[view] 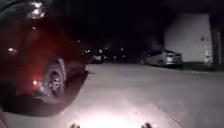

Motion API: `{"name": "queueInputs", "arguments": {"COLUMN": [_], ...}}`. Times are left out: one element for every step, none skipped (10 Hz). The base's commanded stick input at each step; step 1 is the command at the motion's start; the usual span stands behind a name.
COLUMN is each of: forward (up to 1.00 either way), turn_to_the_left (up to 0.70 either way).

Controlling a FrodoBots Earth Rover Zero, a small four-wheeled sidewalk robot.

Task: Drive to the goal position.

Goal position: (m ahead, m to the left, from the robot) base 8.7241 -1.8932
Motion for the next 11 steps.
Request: {"name": "queueInputs", "arguments": {"forward": [0.85, 0.85, 0.85, 0.85, 0.85, 0.85, 0.85, 0.85, 0.85, 0.85, 0.85], "turn_to_the_left": [0.03, 0.08, 0.13, 0.18, 0.24, 0.29, 0.34, 0.23, 0.11, 0.0, 0.0]}}
